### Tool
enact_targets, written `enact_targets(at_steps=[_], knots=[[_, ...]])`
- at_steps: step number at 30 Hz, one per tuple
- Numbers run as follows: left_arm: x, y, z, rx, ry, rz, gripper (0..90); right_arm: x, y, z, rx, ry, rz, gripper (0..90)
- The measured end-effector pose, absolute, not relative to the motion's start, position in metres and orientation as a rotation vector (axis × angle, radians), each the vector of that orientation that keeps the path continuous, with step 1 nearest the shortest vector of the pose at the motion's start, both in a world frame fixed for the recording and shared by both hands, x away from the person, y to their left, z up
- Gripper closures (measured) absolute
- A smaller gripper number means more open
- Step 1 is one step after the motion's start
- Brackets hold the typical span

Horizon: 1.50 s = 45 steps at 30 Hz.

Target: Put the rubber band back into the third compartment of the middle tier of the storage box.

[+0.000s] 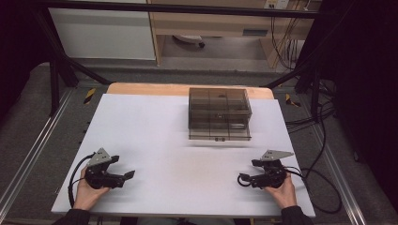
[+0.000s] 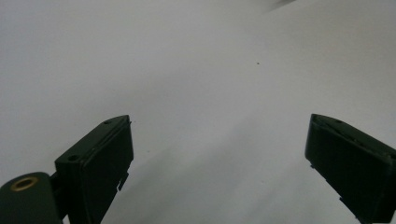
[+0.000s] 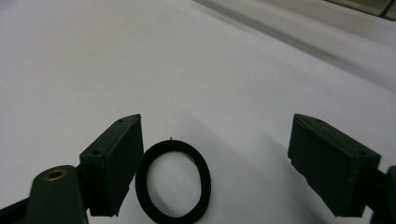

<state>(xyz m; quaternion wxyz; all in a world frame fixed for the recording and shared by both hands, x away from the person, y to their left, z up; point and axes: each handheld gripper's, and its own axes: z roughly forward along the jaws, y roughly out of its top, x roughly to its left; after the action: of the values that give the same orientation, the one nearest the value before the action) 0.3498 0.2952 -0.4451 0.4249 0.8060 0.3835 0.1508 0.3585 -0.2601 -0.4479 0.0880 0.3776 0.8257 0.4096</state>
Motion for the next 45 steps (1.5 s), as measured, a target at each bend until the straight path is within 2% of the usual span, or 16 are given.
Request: enact_targets(at_steps=[14,19,37,45], knots=[[0.3493,0.2945,-0.4465,2.019,0.961,0.376,7.9,0.3568,-0.2602,-0.449,1.085,2.505,1.18,41.3],[0.3493,0.2953,-0.446,2.019,0.96,0.38,8.0,0.3561,-0.2609,-0.4484,1.076,2.517,1.17,51.4],[0.3492,0.2955,-0.4457,2.016,0.963,0.383,8.3,0.3543,-0.2606,-0.4485,1.058,2.541,1.154,70.1],[0.3491,0.2956,-0.4456,2.014,0.964,0.383,8.3,0.354,-0.2594,-0.449,1.066,2.554,1.146,74.6]])
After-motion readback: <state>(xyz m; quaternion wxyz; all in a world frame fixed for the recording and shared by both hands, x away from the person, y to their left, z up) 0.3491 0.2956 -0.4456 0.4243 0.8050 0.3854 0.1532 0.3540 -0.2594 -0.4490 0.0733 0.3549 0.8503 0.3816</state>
